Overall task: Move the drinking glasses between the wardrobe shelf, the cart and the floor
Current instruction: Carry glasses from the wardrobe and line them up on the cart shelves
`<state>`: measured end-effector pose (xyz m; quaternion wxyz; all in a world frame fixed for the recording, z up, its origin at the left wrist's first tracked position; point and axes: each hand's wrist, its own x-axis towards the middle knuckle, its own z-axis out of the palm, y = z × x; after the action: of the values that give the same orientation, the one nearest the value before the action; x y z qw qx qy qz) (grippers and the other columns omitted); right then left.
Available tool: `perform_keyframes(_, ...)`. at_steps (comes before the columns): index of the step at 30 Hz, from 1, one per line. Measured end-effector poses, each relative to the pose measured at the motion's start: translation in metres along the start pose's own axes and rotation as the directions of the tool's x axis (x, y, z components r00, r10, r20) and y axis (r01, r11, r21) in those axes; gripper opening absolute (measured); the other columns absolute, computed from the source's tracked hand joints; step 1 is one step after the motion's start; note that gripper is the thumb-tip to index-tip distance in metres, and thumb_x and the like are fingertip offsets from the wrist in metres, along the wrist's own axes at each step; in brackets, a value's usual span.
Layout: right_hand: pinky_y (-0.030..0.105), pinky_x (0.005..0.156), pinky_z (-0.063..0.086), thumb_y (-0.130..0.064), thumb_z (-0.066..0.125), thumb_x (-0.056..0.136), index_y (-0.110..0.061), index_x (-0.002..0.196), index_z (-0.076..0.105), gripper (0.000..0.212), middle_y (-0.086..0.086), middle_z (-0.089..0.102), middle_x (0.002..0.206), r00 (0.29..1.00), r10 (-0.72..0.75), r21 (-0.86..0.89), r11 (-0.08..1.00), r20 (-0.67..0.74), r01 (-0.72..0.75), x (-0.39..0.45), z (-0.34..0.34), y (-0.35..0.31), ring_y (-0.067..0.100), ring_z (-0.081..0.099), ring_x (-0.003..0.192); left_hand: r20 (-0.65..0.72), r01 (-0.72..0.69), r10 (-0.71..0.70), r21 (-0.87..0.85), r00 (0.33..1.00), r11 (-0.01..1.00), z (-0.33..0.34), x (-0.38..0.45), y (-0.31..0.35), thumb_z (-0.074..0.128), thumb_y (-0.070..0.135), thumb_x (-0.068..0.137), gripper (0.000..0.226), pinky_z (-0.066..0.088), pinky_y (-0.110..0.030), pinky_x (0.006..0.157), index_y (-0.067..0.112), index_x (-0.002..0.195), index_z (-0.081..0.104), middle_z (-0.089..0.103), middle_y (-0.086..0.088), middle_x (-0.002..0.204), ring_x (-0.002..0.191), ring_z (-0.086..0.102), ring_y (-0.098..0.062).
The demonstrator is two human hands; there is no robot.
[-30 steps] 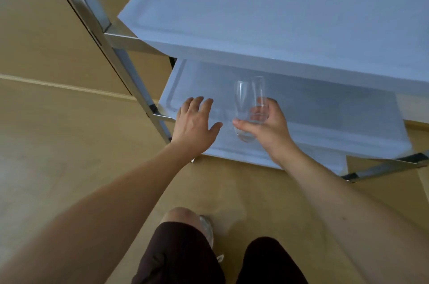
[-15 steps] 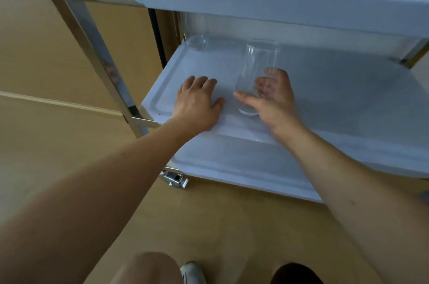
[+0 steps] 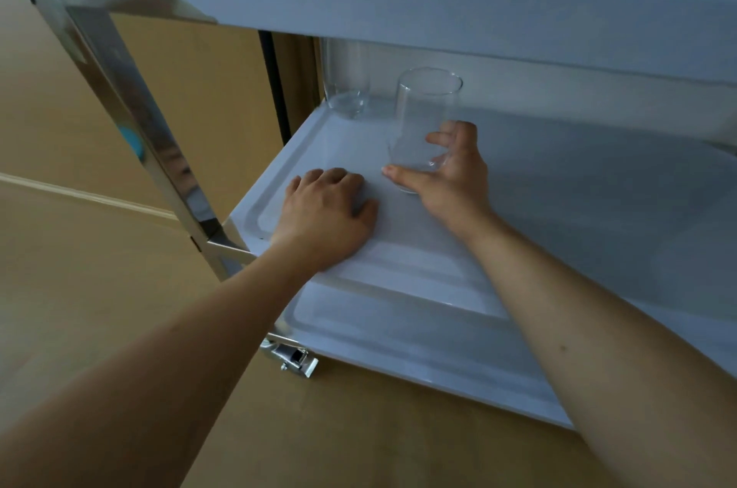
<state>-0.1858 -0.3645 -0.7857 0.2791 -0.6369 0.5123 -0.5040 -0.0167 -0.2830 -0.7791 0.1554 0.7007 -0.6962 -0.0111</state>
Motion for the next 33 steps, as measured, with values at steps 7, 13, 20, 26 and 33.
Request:
perform_keyframes(7, 0.039, 0.096, 0.051, -0.049, 0.095, 0.057, -0.020, 0.130, 0.045, 0.093, -0.007, 0.056, 0.119, 1.000, -0.015, -0.075, 0.997, 0.021, 0.017, 0.052, 0.028, 0.005, 0.023, 0.063, 0.107, -0.026, 0.003, -0.002, 0.002, 1.000, 1.000, 0.003, 0.001, -0.002, 0.038, 0.055, 0.096, 0.049, 0.035, -0.044, 0.110, 0.025, 0.126, 0.061, 0.061, 0.003, 0.131, 0.123, 0.050, -0.027)
perform_keyframes(13, 0.036, 0.099, 0.049, -0.054, 0.093, 0.059, -0.020, 0.135, 0.043, 0.097, -0.006, 0.056, 0.121, 1.000, 0.012, -0.123, 0.992, 0.027, -0.009, 0.098, 0.046, 0.009, 0.020, 0.060, 0.112, -0.054, 0.000, 0.000, -0.006, 0.999, 1.000, 0.006, 0.002, -0.003, 0.034, 0.057, 0.091, 0.054, 0.035, -0.042, 0.109, 0.025, 0.123, 0.063, 0.063, 0.003, 0.128, 0.121, 0.052, -0.025)
perform_keyframes(20, 0.023, 0.081, 0.042, -0.059, 0.090, 0.059, -0.022, 0.131, 0.044, 0.094, -0.009, 0.055, 0.121, 1.000, 0.027, -0.143, 0.989, 0.013, -0.025, 0.128, 0.061, 0.015, 0.012, 0.055, 0.102, -0.078, 0.008, -0.010, -0.022, 0.997, 1.000, 0.011, 0.002, -0.004, 0.041, 0.053, 0.096, 0.045, 0.031, -0.041, 0.112, 0.026, 0.123, 0.062, 0.061, 0.005, 0.128, 0.123, 0.050, -0.023)
perform_keyframes(26, 0.038, 0.097, 0.050, -0.073, 0.084, 0.055, -0.020, 0.133, 0.045, 0.102, -0.008, 0.060, 0.121, 0.999, 0.029, -0.275, 0.961, 0.024, -0.021, 0.135, 0.069, 0.023, 0.021, 0.060, 0.114, -0.066, -0.004, 0.003, -0.014, 0.998, 1.000, 0.011, 0.003, -0.003, 0.038, 0.054, 0.096, 0.047, 0.030, -0.044, 0.113, 0.026, 0.127, 0.060, 0.060, 0.004, 0.130, 0.124, 0.048, -0.023)
perform_keyframes(33, 0.043, 0.103, 0.045, -0.081, 0.075, 0.060, -0.021, 0.137, 0.039, 0.104, -0.008, 0.062, 0.125, 0.998, 0.054, -0.389, 0.921, 0.042, -0.033, 0.137, 0.074, 0.019, 0.026, 0.058, 0.123, -0.072, -0.006, 0.006, -0.007, 0.997, 1.000, 0.010, 0.002, -0.003, 0.036, 0.053, 0.095, 0.047, 0.032, -0.044, 0.112, 0.026, 0.124, 0.061, 0.061, 0.004, 0.127, 0.121, 0.050, -0.022)
